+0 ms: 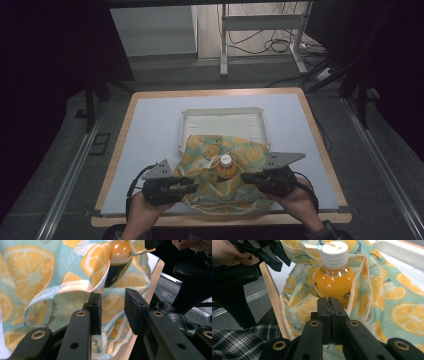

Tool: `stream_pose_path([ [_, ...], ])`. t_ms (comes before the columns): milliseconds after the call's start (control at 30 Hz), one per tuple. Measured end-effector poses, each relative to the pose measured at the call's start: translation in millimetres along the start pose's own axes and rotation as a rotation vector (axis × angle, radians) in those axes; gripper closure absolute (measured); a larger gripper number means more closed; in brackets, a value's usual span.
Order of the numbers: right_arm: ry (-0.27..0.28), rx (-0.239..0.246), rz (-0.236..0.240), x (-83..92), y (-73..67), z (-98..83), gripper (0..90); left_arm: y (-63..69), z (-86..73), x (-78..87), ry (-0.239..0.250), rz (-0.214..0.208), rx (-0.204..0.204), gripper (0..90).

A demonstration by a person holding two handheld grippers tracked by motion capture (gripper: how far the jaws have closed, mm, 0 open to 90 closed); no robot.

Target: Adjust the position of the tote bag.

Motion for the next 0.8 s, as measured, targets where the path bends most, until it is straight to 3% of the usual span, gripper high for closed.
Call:
stream_pose_path([
  [167, -0.025, -0.003, -0.021, -12.0, 6.1, -2.8, 87.7, -2.6, -0.7, 0.7, 0.021, -0.016, 0.014, 68.3],
  [333, -0.045, -0.029, -0.057, -23.5, 23.2, -6.4, 88.3, -11.3, 11.2, -7.9, 0.042, -0.012, 0.010, 72.7],
  [567, -0.072, -0.051, -0.093, -39.5, 44.3, -6.9, 88.4, -36.1, 27.0, -27.4, 0.042, 0.044, 0.023, 77.2],
  [800, -0.098, -0.067, -0.119, -50.2, 55.9, -10.7, 88.4, -57.6, 30.3, -46.0, 0.019, 0.087, 0.049, 78.6],
])
Point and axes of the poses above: each handheld gripper's, and its own axes: x roughly backward along the jaws, z roughly out of its top, y roughly to its right, the point moved 4 cm from there along -x, roughly forward along the jaws
